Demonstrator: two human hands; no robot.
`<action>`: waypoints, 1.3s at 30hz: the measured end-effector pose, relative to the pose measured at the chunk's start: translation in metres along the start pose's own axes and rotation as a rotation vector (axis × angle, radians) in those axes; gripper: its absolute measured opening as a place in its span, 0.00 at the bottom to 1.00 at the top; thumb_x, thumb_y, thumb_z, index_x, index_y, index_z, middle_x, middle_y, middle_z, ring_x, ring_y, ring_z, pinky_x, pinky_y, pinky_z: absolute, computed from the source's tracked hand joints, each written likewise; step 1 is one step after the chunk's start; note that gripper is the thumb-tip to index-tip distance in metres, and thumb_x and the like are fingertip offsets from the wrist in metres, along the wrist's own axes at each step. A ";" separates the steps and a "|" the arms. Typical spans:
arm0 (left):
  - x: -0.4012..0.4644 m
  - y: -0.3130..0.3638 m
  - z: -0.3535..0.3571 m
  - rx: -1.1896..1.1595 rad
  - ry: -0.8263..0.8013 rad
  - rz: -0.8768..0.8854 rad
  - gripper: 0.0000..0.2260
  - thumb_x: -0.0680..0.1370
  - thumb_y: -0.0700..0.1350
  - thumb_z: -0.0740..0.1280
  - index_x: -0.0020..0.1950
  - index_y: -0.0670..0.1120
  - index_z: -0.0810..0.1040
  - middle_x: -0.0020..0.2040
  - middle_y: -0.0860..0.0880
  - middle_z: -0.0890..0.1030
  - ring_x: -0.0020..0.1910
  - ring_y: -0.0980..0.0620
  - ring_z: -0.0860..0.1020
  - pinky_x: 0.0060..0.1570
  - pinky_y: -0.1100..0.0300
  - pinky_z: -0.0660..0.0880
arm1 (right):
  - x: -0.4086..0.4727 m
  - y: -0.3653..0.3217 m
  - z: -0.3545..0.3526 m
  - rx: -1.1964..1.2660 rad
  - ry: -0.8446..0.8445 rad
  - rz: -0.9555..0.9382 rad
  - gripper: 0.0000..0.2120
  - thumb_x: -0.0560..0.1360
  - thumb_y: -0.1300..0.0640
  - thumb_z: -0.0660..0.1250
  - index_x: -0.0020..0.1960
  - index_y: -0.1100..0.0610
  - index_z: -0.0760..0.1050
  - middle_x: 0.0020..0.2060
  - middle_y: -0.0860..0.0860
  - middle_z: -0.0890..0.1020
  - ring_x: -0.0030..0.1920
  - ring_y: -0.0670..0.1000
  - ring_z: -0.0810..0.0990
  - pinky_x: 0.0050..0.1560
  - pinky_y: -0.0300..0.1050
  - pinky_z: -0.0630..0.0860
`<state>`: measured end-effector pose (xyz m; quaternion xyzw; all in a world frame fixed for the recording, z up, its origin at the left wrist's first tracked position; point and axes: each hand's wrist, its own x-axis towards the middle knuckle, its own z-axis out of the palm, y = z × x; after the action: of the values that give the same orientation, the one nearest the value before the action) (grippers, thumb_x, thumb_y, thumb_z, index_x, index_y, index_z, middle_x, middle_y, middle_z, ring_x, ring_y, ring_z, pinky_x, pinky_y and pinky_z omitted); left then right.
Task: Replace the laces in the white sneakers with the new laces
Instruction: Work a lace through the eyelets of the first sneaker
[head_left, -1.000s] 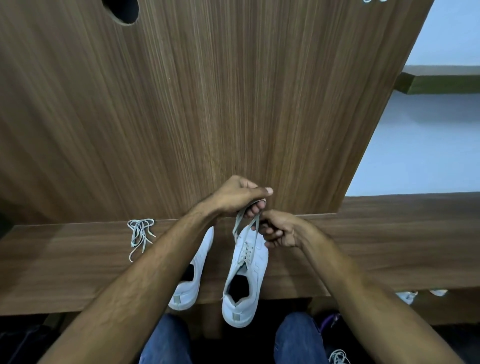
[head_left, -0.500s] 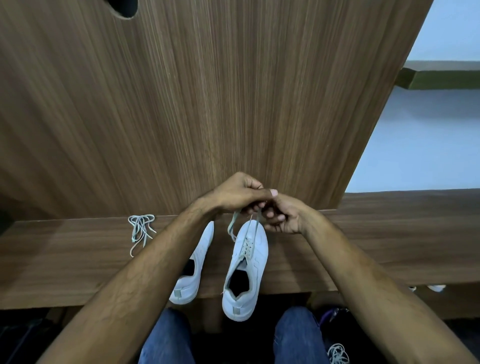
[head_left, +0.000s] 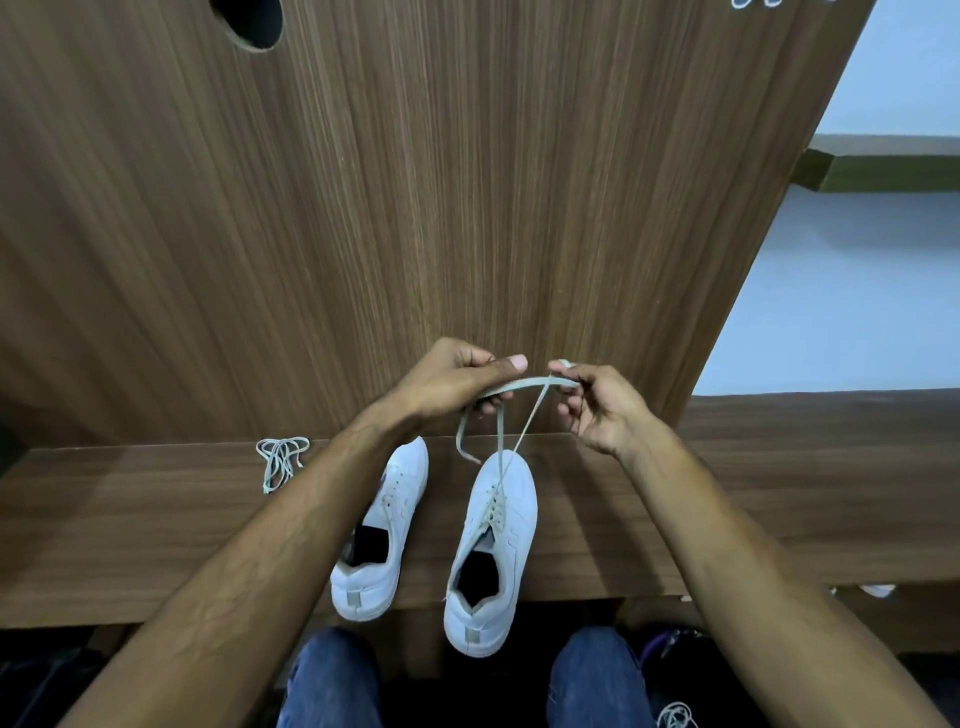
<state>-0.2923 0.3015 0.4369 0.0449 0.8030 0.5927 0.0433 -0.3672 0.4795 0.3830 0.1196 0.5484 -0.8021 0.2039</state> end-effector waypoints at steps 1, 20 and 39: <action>0.001 0.004 -0.001 0.030 -0.009 0.029 0.16 0.77 0.51 0.68 0.37 0.39 0.81 0.33 0.44 0.80 0.31 0.53 0.76 0.34 0.64 0.73 | -0.002 -0.005 0.001 -0.082 -0.021 -0.063 0.09 0.77 0.62 0.60 0.46 0.58 0.79 0.20 0.47 0.69 0.17 0.42 0.63 0.20 0.32 0.66; 0.027 -0.041 0.012 0.151 0.477 0.209 0.02 0.74 0.43 0.72 0.42 0.49 0.81 0.43 0.46 0.82 0.41 0.53 0.78 0.47 0.59 0.74 | -0.018 -0.009 0.015 -0.594 -0.275 -0.330 0.14 0.80 0.53 0.63 0.45 0.62 0.80 0.21 0.49 0.66 0.18 0.45 0.61 0.19 0.35 0.60; 0.015 -0.064 0.024 0.016 -0.014 0.161 0.07 0.80 0.38 0.63 0.50 0.38 0.81 0.50 0.49 0.78 0.50 0.66 0.76 0.54 0.72 0.70 | -0.023 0.000 0.011 -0.605 -0.340 0.019 0.20 0.77 0.42 0.64 0.35 0.55 0.79 0.19 0.47 0.62 0.17 0.43 0.57 0.26 0.39 0.70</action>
<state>-0.3051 0.3075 0.3681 0.1136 0.8012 0.5876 0.0007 -0.3461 0.4739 0.3964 -0.0766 0.7183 -0.6099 0.3260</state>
